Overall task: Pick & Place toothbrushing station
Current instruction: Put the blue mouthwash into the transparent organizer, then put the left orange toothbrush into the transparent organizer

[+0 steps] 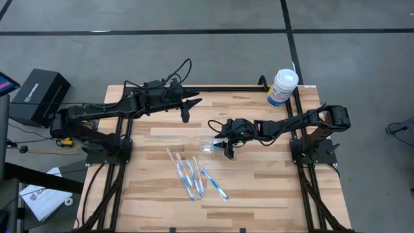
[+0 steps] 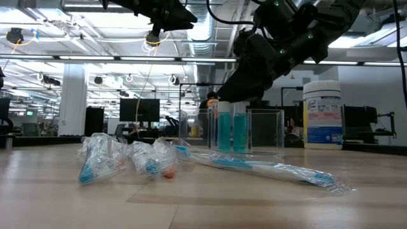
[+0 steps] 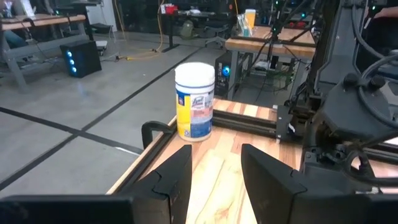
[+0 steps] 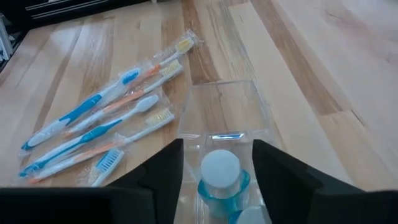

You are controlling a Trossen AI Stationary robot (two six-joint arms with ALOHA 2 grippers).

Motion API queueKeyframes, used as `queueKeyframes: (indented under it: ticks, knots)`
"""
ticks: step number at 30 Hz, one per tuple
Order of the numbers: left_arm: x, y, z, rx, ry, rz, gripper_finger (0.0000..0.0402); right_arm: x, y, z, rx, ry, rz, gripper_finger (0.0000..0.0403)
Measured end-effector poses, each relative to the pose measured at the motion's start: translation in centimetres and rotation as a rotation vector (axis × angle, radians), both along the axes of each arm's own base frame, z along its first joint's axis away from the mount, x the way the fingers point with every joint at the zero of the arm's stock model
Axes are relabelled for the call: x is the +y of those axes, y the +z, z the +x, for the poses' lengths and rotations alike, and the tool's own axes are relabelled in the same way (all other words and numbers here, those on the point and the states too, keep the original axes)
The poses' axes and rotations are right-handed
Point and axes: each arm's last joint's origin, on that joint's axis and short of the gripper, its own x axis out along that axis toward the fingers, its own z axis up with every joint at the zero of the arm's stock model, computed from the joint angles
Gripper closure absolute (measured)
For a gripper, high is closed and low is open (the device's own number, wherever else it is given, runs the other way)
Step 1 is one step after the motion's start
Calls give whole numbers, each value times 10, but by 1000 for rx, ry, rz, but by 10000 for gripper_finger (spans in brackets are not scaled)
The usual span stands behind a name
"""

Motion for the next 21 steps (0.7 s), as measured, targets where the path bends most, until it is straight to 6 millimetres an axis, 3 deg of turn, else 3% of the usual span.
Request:
queueKeyframes:
  ticks: [11, 19, 21]
  knots:
    - [1, -6, 5, 23, -2, -4, 270, -3, 8, 2, -42, 7, 8, 282]
    - [-1, 8, -2, -55, -3, 27, 270, -24, 60, 10, -194, 15, -5, 282]
    - [-2, 13, -6, -79, -1, 23, 270, -31, 83, 13, -264, 1, -15, 281]
